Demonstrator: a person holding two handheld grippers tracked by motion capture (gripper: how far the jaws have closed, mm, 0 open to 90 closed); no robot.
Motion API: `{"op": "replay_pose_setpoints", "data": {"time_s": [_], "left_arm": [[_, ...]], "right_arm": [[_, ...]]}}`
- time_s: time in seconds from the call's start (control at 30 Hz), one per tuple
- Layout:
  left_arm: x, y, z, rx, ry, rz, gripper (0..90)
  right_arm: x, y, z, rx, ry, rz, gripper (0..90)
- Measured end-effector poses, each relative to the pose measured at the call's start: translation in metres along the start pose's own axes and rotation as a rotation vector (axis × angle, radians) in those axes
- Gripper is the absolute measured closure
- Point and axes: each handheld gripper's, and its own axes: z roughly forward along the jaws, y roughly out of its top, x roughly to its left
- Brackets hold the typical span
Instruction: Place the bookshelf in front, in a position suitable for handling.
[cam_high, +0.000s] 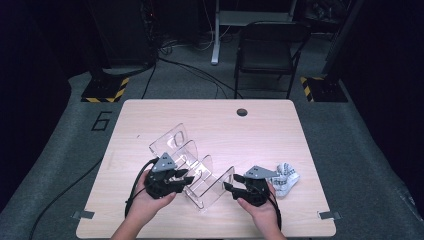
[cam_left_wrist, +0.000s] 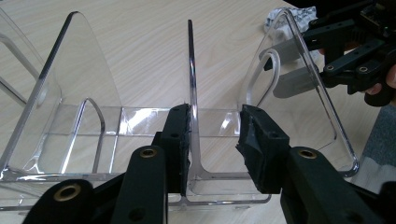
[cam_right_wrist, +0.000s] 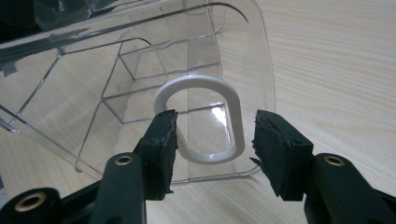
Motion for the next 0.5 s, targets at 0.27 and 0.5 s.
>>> {"op": "replay_pose_setpoints", "data": {"time_s": [0.27, 0.5], "left_arm": [[0.000, 0.000, -0.002, -0.006, 0.014, 0.003, 58.7], [0.005, 0.003, -0.010, -0.013, 0.032, -0.008, 56.5]], "right_arm": [[0.004, -0.005, -0.002, -0.002, 0.011, -0.002, 47.7], [0.006, -0.008, -0.003, -0.002, 0.019, 0.000, 47.3]]}}
